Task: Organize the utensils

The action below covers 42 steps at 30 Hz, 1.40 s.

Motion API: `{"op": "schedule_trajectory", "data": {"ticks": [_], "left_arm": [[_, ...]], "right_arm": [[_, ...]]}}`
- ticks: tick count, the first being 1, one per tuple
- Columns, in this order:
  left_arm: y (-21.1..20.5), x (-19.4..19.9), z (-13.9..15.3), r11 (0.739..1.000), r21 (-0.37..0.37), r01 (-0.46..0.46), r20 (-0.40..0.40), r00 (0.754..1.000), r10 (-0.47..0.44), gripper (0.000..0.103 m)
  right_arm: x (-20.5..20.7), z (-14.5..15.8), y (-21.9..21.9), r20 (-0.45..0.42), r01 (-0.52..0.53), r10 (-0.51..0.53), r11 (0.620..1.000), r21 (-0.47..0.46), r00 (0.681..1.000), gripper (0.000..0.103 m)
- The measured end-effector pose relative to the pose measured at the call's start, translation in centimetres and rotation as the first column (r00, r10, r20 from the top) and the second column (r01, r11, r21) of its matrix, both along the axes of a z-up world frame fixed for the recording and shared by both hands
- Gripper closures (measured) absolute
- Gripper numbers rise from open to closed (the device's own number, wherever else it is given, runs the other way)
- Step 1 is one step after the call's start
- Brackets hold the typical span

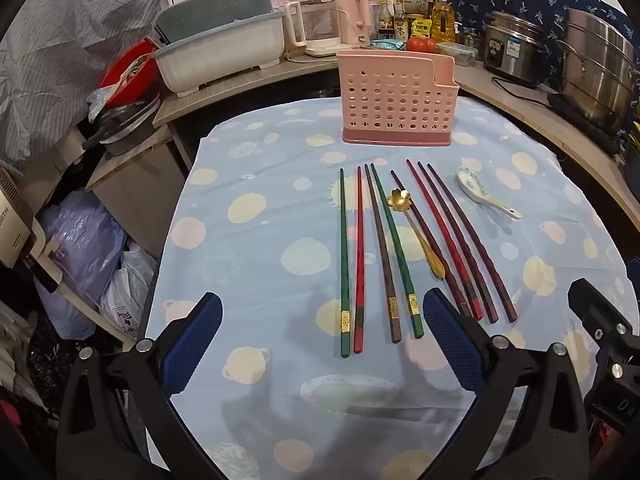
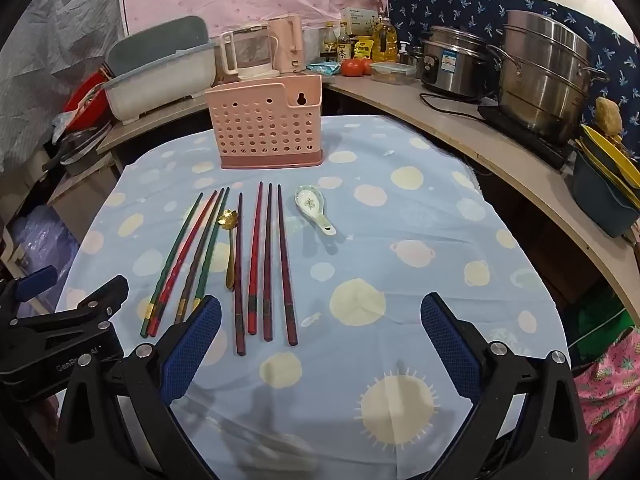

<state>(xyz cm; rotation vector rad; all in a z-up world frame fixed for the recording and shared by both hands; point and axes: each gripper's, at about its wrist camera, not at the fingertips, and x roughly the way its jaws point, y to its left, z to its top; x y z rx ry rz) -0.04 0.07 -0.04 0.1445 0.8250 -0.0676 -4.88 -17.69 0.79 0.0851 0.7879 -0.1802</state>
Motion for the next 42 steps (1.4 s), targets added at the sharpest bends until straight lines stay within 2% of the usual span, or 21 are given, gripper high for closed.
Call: {"op": "schedule_trajectory", "data": {"ticks": [9, 42], "left_arm": [[0.3, 0.3, -0.3, 1.0, -0.013, 0.002, -0.03, 1.0, -0.002, 0.007], [0.0, 0.0, 0.7, 1.0, 0.003, 0.004, -0.016, 1.0, -0.004, 0.007]], "right_arm": [[0.0, 0.2, 0.1, -0.01, -0.008, 0.008, 1.0, -0.001, 1.0, 0.007], [-0.3, 0.7, -0.2, 0.009, 0.002, -0.002, 1.0, -0.007, 1.0, 0.007]]}}
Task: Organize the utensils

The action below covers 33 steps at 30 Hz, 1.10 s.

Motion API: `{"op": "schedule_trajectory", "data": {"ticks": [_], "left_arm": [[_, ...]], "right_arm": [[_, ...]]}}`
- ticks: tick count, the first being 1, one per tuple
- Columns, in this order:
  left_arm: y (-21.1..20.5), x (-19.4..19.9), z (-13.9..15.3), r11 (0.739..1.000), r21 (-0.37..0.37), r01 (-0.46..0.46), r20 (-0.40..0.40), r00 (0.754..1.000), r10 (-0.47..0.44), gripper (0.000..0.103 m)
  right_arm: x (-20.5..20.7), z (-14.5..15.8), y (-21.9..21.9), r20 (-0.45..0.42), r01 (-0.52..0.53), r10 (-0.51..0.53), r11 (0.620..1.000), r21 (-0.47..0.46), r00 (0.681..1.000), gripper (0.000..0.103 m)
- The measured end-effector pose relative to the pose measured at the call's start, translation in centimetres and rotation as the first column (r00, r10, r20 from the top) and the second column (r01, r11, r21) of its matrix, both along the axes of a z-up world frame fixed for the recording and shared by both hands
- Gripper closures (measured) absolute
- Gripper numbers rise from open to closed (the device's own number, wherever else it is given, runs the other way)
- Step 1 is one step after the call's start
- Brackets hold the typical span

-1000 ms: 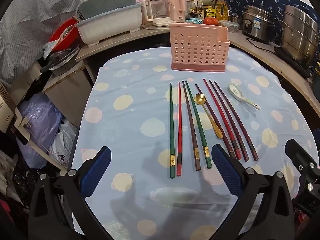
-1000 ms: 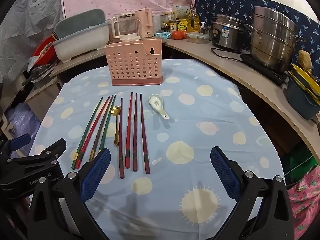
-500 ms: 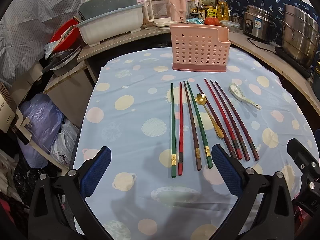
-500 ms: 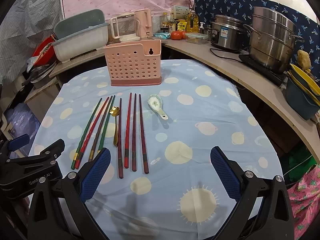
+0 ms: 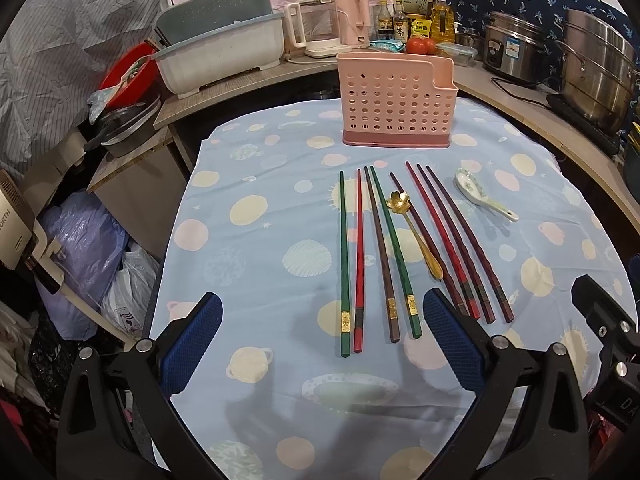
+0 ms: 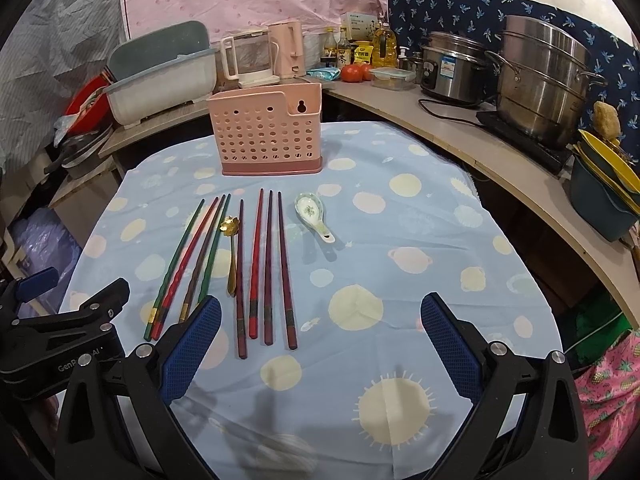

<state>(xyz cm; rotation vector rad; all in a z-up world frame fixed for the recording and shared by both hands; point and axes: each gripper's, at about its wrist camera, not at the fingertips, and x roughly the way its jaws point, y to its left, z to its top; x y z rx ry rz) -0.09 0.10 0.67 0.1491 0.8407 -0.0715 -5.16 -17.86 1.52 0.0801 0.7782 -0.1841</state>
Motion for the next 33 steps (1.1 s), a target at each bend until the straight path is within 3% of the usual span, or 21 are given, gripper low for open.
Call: {"op": "schedule_trajectory", "data": {"ticks": [33], "left_arm": [[-0.27, -0.32, 0.04, 1.0, -0.005, -0.001, -0.004, 1.0, 0.001, 0.007]], "right_arm": [[0.02, 0.28, 0.22, 0.002, -0.002, 0.002, 1.0, -0.001, 1.0, 0.007]]}}
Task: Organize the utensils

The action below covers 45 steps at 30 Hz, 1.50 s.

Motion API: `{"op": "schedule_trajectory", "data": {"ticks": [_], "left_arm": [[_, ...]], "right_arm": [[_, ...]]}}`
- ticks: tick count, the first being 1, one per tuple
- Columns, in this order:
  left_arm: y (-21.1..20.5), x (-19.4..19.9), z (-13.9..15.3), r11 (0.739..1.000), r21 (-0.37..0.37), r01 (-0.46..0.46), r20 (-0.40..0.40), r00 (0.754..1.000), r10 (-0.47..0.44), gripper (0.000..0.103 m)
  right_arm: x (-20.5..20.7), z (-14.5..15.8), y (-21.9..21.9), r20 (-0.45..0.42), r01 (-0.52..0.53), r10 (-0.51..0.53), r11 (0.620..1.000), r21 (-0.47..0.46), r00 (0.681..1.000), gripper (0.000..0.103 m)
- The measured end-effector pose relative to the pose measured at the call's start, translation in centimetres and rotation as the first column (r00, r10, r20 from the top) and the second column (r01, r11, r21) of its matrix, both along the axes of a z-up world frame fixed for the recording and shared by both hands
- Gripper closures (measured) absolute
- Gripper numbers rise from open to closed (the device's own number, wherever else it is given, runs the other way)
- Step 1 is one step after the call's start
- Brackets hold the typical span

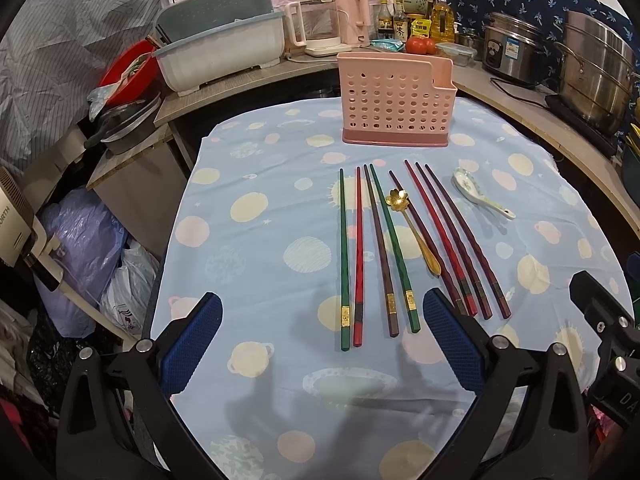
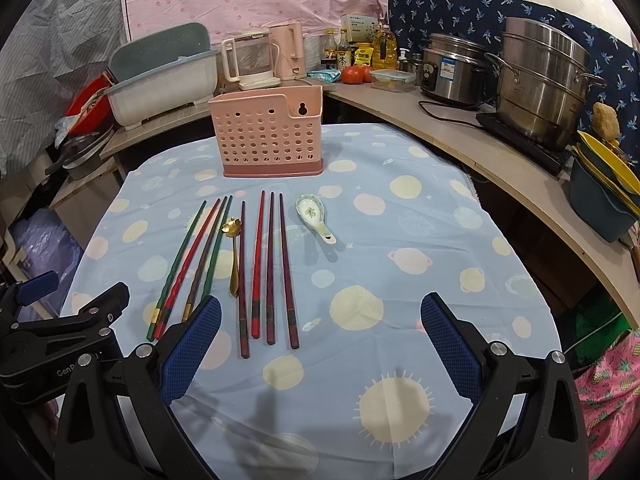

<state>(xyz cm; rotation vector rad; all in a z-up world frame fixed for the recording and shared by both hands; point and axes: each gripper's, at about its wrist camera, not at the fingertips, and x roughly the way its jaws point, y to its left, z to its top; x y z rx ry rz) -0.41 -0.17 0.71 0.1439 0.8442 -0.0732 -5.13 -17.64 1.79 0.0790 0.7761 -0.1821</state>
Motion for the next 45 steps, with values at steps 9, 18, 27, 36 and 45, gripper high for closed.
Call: {"op": "schedule_trajectory", "data": {"ticks": [9, 18, 27, 36, 45], "left_arm": [[0.0, 0.0, 0.0, 1.0, -0.002, -0.001, -0.003, 1.0, 0.001, 0.007], [0.0, -0.1, -0.1, 1.0, -0.007, 0.006, -0.005, 1.0, -0.006, 0.007], [-0.1, -0.2, -0.1, 1.0, -0.009, 0.005, -0.007, 1.0, -0.005, 0.007], [1.4, 1.3, -0.7, 0.999, -0.031, -0.043, -0.05, 0.998, 0.042, 0.007], [3.8, 3.7, -3.1, 0.996, -0.034, -0.08, -0.099, 0.992, 0.076, 0.007]], "right_arm": [[0.0, 0.0, 0.0, -0.001, 0.0, 0.0, 1.0, -0.001, 1.0, 0.007], [0.0, 0.0, 0.0, 0.0, 0.0, 0.0, 1.0, 0.001, 1.0, 0.007], [0.0, 0.0, 0.0, -0.002, 0.001, -0.001, 1.0, 0.001, 1.0, 0.007], [0.3, -0.7, -0.3, -0.018, 0.008, -0.008, 1.0, 0.015, 1.0, 0.007], [1.5, -1.7, -0.8, -0.052, 0.017, -0.015, 0.999, 0.028, 0.999, 0.007]]}}
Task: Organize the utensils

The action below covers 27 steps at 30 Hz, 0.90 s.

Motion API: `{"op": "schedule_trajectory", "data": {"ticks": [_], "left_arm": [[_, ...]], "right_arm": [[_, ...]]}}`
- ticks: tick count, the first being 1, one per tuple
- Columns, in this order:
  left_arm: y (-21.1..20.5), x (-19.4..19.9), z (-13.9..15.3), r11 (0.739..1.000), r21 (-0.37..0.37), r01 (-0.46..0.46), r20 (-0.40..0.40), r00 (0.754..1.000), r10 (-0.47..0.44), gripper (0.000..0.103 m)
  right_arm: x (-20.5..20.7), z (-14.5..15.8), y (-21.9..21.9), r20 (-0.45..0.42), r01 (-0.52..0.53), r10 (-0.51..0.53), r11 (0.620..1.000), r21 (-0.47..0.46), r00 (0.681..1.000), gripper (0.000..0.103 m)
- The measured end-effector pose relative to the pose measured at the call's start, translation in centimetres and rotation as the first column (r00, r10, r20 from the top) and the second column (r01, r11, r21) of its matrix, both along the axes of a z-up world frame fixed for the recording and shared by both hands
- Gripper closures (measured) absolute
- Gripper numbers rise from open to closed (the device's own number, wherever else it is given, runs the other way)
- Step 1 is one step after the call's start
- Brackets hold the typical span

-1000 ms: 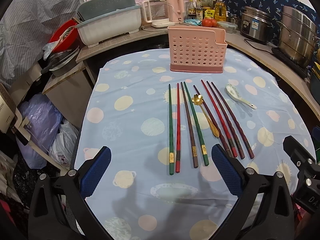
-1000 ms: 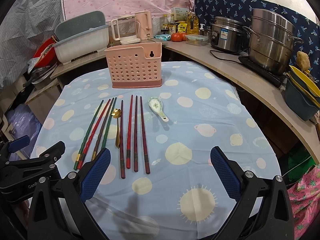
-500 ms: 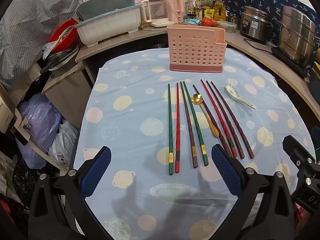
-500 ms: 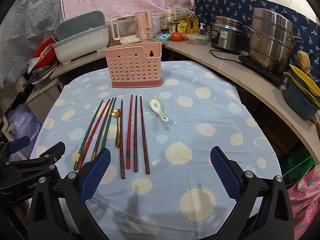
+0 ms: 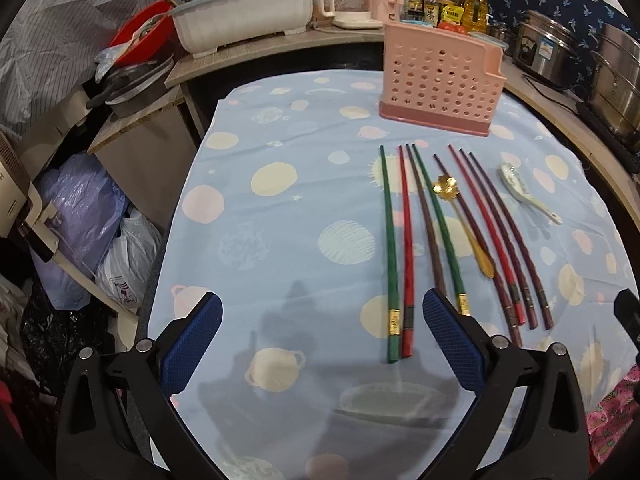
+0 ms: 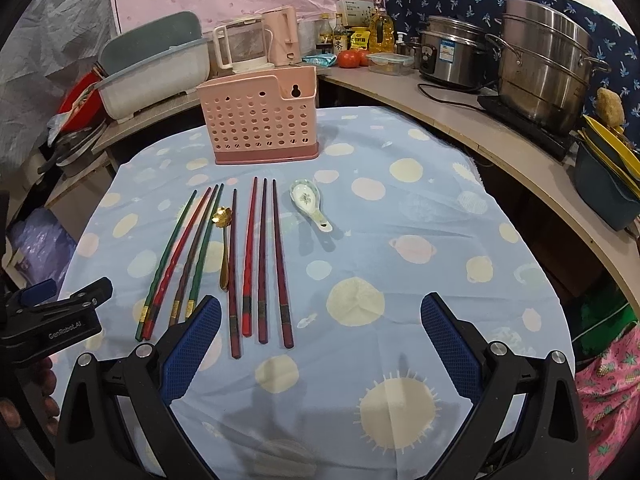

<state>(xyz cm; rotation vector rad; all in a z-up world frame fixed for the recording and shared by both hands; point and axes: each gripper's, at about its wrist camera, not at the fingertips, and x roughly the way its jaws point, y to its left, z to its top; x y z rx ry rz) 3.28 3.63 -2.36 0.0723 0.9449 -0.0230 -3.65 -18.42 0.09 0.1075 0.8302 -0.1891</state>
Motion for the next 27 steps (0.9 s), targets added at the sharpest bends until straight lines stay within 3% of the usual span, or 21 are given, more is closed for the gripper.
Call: {"op": "schedule_trajectory", "data": {"ticks": [9, 16, 27], "left_arm": [[-0.2, 2.4, -2.8, 0.999, -0.017, 0.034, -0.073, 0.997, -0.035, 0.014], [-0.2, 3.9, -4.5, 0.998, -0.035, 0.046, -0.124, 0.991, -0.05, 0.027], [-0.9, 4.4, -5.3, 0.997, -0.033, 0.075, -0.143, 0.987, -0.079, 0.027]], "right_arm": [[1.8, -1.1, 0.1, -0.036, -0.013, 0.013, 1.0, 0.004, 0.999, 0.007], [2.8, -1.7, 0.3, -0.056, -0.02, 0.02, 1.0, 0.004, 0.998, 0.007], [3.6, -2.3, 0.5, -0.078, -0.026, 0.027, 1.0, 0.01, 0.997, 0.007]]}}
